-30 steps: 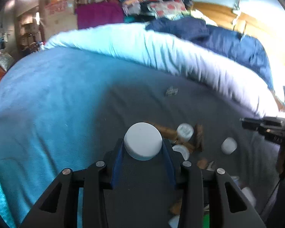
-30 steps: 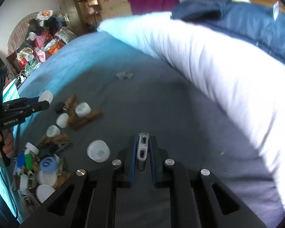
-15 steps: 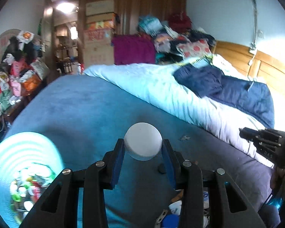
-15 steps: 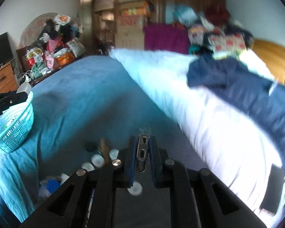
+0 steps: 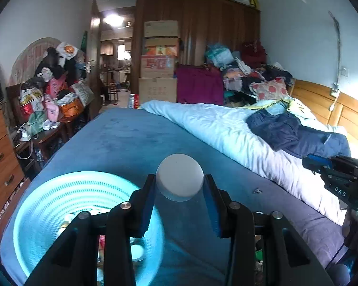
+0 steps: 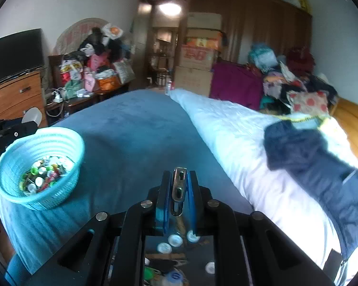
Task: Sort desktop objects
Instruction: 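Carry the white lid and silver clip over the light-blue basket with both tools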
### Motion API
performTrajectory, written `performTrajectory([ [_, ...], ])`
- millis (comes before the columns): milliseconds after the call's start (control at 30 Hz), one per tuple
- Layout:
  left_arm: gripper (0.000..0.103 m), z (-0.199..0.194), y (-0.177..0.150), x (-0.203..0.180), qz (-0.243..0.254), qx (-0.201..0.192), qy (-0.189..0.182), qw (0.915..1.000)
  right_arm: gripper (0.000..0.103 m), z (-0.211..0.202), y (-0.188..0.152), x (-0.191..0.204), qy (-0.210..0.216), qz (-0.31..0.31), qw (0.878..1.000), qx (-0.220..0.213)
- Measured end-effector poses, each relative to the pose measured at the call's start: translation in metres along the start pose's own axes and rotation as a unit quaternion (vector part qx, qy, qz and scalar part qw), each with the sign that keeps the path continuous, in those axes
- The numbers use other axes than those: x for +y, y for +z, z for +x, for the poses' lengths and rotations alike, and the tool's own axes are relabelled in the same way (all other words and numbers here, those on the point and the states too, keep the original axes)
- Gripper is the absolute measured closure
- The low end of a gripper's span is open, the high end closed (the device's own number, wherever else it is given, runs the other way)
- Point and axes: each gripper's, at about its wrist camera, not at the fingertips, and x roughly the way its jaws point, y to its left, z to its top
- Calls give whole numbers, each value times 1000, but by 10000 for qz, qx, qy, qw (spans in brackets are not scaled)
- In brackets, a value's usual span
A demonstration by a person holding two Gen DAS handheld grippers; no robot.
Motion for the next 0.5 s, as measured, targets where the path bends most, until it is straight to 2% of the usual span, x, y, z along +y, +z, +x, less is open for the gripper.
performTrajectory([
  [300, 62, -9, -16, 68, -370, 387, 548, 9971, 89, 11, 40, 76, 628, -199, 9978, -108],
  [500, 62, -6, -20, 119, -657, 704, 763, 9924, 89, 21, 65, 139, 1167, -419, 9922, -90],
])
